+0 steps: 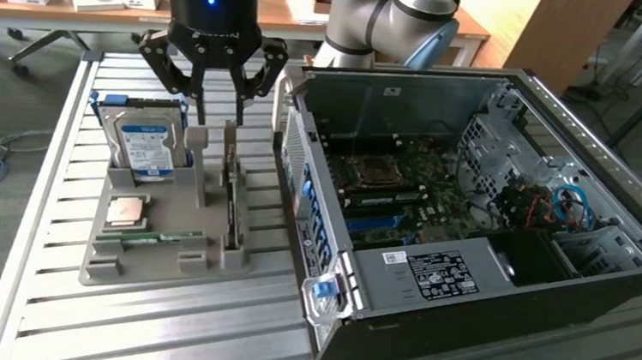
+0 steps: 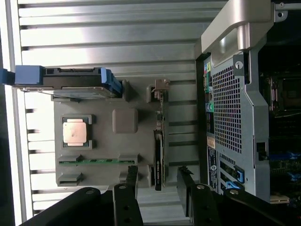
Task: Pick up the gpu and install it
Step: 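Reach for the gpu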
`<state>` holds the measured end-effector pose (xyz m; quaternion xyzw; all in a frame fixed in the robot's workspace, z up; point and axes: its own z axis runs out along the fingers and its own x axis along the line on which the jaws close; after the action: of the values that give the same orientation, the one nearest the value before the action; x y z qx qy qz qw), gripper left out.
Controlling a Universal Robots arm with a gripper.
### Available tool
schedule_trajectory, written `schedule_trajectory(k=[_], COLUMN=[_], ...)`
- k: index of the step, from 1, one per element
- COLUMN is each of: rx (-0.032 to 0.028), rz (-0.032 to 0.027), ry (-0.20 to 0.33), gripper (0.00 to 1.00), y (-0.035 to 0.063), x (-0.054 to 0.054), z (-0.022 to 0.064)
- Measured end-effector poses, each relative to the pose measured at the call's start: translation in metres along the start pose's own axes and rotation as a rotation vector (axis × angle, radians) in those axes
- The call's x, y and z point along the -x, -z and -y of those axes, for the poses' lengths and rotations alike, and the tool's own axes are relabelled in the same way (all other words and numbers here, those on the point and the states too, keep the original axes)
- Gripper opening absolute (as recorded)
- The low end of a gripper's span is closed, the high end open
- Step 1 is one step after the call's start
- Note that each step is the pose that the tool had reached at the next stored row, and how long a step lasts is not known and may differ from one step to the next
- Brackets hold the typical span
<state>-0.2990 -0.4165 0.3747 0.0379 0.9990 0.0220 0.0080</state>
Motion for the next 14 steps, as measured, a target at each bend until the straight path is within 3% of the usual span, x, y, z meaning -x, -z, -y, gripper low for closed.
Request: schedule_trajectory(k=[3,5,6,10,14], rx=[0.0,-0.0001,0.0,0.0,0.0], rz=[0.0,0.0,0.0001,0.0,0.0], ry=[0.0,0.0,0.0,0.0,0.0], gripper=[0.39,0.27,0.27,0.1,0.1], y=[0.0,0.0,0.0,0.0,0.0], x=[0.0,0.0,0.0,0.0,0.0], z=[0.0,0.0,0.0,0.0,0.0])
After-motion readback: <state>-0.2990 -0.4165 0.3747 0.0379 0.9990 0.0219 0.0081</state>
